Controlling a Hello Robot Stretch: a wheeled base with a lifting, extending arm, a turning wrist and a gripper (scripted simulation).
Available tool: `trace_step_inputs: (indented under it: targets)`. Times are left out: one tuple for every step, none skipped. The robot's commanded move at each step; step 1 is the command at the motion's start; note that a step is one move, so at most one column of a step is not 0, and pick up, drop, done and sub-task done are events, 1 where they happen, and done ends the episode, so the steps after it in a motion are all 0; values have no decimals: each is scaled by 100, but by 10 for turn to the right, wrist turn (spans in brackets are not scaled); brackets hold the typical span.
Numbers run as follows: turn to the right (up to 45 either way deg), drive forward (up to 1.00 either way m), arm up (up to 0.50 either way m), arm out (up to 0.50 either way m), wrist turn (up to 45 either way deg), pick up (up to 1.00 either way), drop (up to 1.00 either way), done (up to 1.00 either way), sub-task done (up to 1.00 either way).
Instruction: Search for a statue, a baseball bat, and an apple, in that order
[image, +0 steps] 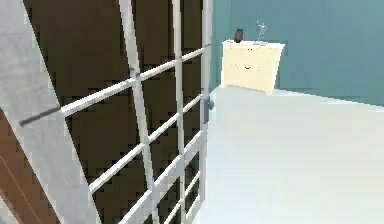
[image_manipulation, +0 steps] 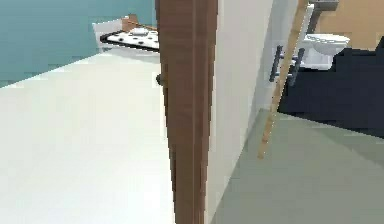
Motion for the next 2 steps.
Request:
trace_step_inputs:
  targets:
    - [300, 0, 0, 0, 0, 0, 0, 0, 0]
    - [0, 30, 0, 0, 0, 0, 0, 0, 0]
